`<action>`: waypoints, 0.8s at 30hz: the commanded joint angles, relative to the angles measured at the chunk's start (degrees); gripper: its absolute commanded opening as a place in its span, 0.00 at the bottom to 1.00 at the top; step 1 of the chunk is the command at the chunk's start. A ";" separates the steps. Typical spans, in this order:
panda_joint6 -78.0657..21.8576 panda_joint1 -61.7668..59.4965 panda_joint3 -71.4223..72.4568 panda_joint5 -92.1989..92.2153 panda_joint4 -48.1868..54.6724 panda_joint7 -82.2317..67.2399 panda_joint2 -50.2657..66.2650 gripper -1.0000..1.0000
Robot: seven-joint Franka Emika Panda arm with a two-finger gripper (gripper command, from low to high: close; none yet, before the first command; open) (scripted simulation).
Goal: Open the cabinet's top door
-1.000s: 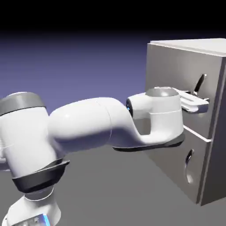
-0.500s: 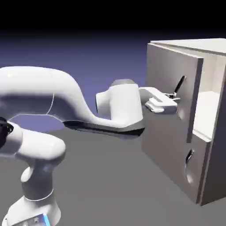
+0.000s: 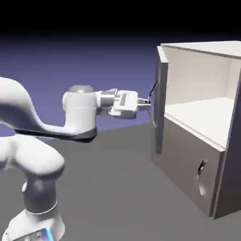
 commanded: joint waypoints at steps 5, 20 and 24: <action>-7.49 1.36 10.15 12.50 -2.73 -2.02 -2.85 0.00; -32.88 7.47 41.29 47.86 3.06 0.59 6.70 0.00; -40.57 5.89 49.59 56.20 8.90 3.13 13.79 0.00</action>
